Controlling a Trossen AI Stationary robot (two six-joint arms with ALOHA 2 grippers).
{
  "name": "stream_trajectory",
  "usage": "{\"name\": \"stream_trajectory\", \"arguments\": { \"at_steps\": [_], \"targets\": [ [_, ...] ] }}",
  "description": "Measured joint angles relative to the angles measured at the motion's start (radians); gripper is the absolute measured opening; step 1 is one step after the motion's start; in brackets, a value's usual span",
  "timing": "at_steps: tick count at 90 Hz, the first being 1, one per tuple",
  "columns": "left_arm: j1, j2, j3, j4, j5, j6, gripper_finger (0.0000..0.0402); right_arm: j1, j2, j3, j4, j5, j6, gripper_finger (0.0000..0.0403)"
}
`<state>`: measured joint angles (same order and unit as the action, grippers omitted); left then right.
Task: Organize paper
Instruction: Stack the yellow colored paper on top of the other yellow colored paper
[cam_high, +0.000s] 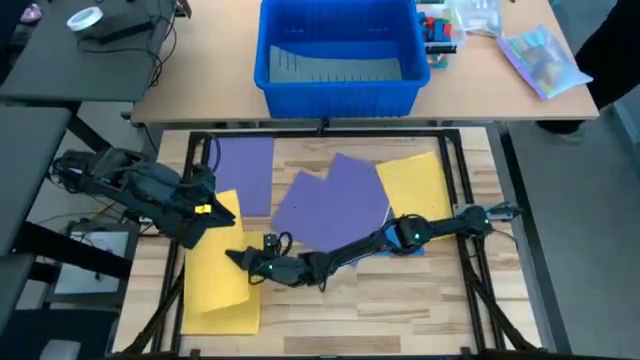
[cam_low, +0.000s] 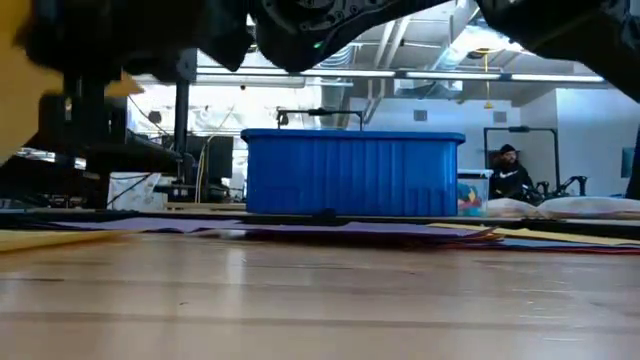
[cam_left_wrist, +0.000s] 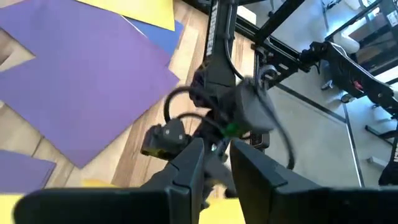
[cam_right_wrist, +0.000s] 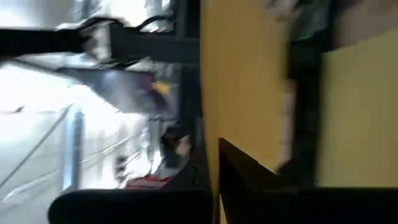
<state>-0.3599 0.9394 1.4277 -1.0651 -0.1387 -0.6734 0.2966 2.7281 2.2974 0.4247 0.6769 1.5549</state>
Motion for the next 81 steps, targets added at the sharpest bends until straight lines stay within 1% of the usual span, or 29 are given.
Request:
{"name": "stream_trajectory", "arguments": {
  "at_steps": [9,20,37,46,73,76,81],
  "targets": [
    [0.000,0.000,0.000,0.000,0.000,0.008,0.0061,0.021,0.027,0.040,-0.077,0.064,0.042,0.0000],
    [0.000,0.000,-0.001,0.000,0.000,0.010,0.0061,0.049,0.030,0.052,-0.137,0.087,0.044,0.0000],
    [0.000,0.000,-0.001,0.000,-0.001,0.011,0.0061,0.087,0.029,0.052,-0.141,0.089,0.043,0.0000],
    [0.000,0.004,-0.001,0.000,-0.012,0.010,0.0061,0.099,0.029,0.052,-0.140,0.115,0.034,0.0000],
    [0.000,0.022,-0.001,0.002,-0.020,-0.028,0.0061,0.079,0.029,0.052,-0.151,0.114,0.033,0.0000],
    [0.000,0.025,-0.001,0.002,-0.020,-0.028,0.0061,0.073,0.029,0.052,-0.150,0.100,0.033,0.0000],
    [0.000,0.031,-0.001,0.002,-0.020,-0.028,0.0061,0.071,0.029,0.052,-0.148,0.045,0.023,0.0004]
  ]
}}
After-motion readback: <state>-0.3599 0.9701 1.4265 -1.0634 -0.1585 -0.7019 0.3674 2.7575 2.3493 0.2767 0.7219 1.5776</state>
